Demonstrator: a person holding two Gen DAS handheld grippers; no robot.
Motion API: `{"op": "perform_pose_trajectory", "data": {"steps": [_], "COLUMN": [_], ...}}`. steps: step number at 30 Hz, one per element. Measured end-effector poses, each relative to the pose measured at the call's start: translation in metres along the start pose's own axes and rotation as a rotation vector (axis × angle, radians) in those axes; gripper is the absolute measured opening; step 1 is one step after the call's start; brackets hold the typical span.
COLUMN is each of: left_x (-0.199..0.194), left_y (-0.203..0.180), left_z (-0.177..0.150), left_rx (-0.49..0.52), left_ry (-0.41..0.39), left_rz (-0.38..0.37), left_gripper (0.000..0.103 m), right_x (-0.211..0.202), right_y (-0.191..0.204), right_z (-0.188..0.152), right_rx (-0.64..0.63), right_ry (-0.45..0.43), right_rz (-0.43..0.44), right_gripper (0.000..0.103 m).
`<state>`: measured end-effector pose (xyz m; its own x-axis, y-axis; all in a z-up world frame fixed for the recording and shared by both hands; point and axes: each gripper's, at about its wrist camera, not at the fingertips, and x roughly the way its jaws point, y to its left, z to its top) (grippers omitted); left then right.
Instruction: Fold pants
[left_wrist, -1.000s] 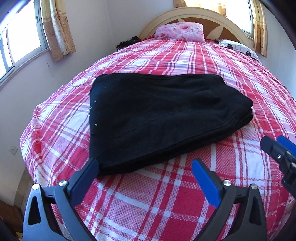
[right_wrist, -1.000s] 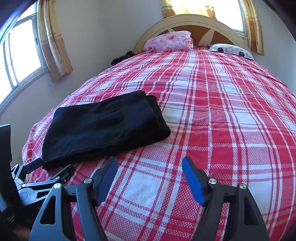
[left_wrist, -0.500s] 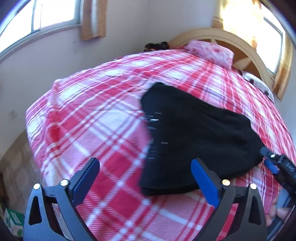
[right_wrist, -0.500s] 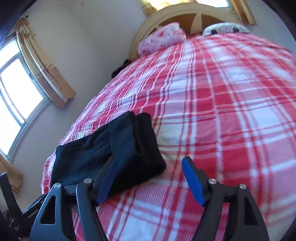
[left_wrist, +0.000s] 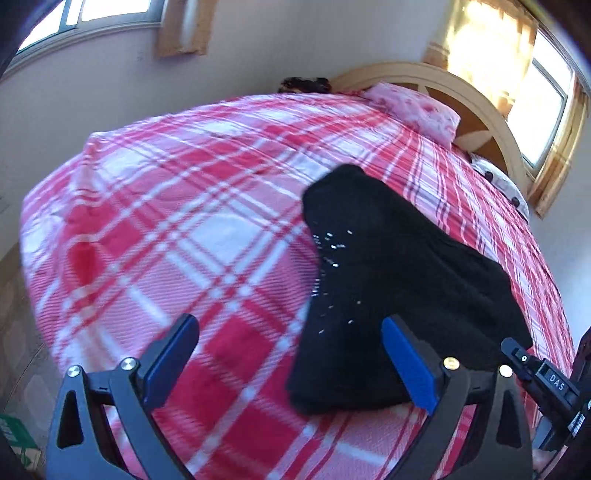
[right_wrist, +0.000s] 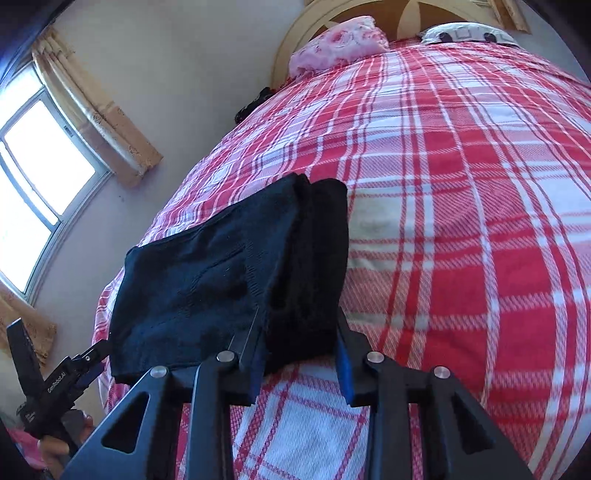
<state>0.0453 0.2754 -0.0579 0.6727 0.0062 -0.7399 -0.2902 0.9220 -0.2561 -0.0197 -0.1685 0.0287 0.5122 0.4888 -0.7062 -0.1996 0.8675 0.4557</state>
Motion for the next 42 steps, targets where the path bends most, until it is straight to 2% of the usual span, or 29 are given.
{"op": "perform_pose_trajectory", "data": {"steps": [2, 4, 6, 7, 9, 11, 12, 13, 14, 16, 18, 19, 20, 21, 22, 23, 27, 28, 30, 31, 32, 33, 35, 37, 40, 42], "left_x": [0.016, 0.013, 0.010, 0.009, 0.006, 0.004, 0.003, 0.003, 0.005, 0.004, 0.004, 0.003, 0.002, 0.002, 0.003, 0.006, 0.001, -0.003, -0.011, -0.013, -0.013, -0.013, -0.019, -0.029, -0.043, -0.051], "left_y": [-0.003, -0.004, -0.003, -0.001, 0.003, 0.004, 0.003, 0.001, 0.000, 0.000, 0.002, 0.004, 0.006, 0.007, 0.009, 0.011, 0.014, 0.014, 0.013, 0.012, 0.012, 0.012, 0.013, 0.017, 0.018, 0.015], "left_z": [0.000, 0.000, 0.000, 0.000, -0.002, -0.005, -0.007, -0.009, -0.009, -0.011, -0.012, -0.012, -0.013, -0.013, -0.014, -0.014, -0.011, -0.013, -0.017, -0.021, -0.025, -0.029, -0.033, -0.034, -0.025, -0.013], "left_rx": [-0.014, -0.021, -0.037, -0.051, -0.086, -0.102, -0.098, -0.090, -0.091, -0.113, -0.147, -0.180, -0.221, -0.251, -0.286, -0.327, -0.361, -0.355, -0.318, -0.302, -0.290, -0.280, -0.257, -0.244, -0.191, -0.140], "left_ry": [0.049, 0.025, 0.022, 0.020, 0.009, -0.005, -0.008, -0.007, -0.008, -0.019, -0.023, -0.029, -0.032, -0.032, -0.029, -0.010, -0.016, -0.027, -0.043, -0.038, -0.030, -0.021, -0.032, -0.043, -0.095, -0.148], "left_rz": [-0.001, -0.010, -0.022, -0.031, -0.051, -0.054, -0.057, -0.066, -0.075, -0.085, -0.090, -0.084, -0.059, -0.047, -0.086, -0.167, -0.177, -0.172, -0.132, -0.106, -0.078, -0.047, -0.035, 0.008, 0.072, 0.104], "left_gripper": [0.100, 0.096, 0.090, 0.089, 0.087, 0.087, 0.087, 0.086, 0.086, 0.086, 0.086, 0.078, 0.071, 0.047, 0.013, 0.013, 0.012, 0.012, 0.013, 0.016, 0.020, 0.029, 0.032, 0.047, 0.048, 0.048], "right_x": [0.001, -0.005, -0.030, -0.043, -0.049, -0.034, -0.019, -0.006, 0.009, 0.038, 0.079, 0.098, 0.118, 0.138, 0.152, 0.159, 0.179, 0.180, 0.178, 0.176, 0.175, 0.173, 0.171, 0.163, 0.134, 0.100], "right_y": [-0.003, -0.004, -0.003, 0.005, 0.034, 0.074, 0.099, 0.116, 0.135, 0.167, 0.199, 0.208, 0.216, 0.219, 0.217, 0.216, 0.202, 0.198, 0.189, 0.187, 0.186, 0.187, 0.193, 0.200, 0.210, 0.206], "right_z": [-0.001, 0.002, 0.003, 0.005, 0.013, 0.026, 0.033, 0.038, 0.043, 0.049, 0.050, 0.049, 0.044, 0.037, 0.034, 0.037, 0.061, 0.063, 0.061, 0.059, 0.058, 0.056, 0.052, 0.047, 0.041, 0.034], "right_rx": [0.010, 0.022, 0.044, 0.007, -0.152, -0.321, -0.399, -0.455, -0.512, -0.616, -0.705, -0.748, -0.803, -0.831, -0.819, -0.781, -0.548, -0.508, -0.441, -0.429, -0.422, -0.419, -0.447, -0.505, -0.575, -0.582], "right_ry": [-0.014, -0.027, -0.140, -0.215, -0.259, -0.177, -0.111, -0.053, 0.006, 0.090, 0.228, 0.276, 0.311, 0.365, 0.400, 0.394, 0.449, 0.455, 0.445, 0.436, 0.424, 0.408, 0.369, 0.320, 0.218, 0.151], "right_rz": [-0.007, -0.010, -0.074, -0.110, -0.084, 0.049, 0.137, 0.186, 0.224, 0.257, 0.296, 0.264, 0.190, 0.131, 0.114, 0.125, 0.192, 0.206, 0.248, 0.262, 0.272, 0.272, 0.250, 0.224, 0.218, 0.258], "right_gripper": [0.037, 0.038, 0.041, 0.041, 0.041, 0.037, 0.036, 0.032, 0.028, 0.027, 0.027, 0.027, 0.027, 0.027, 0.027, 0.026, 0.022, 0.015, 0.013, 0.013, 0.013, 0.013, 0.013, 0.016, 0.016, 0.016]}}
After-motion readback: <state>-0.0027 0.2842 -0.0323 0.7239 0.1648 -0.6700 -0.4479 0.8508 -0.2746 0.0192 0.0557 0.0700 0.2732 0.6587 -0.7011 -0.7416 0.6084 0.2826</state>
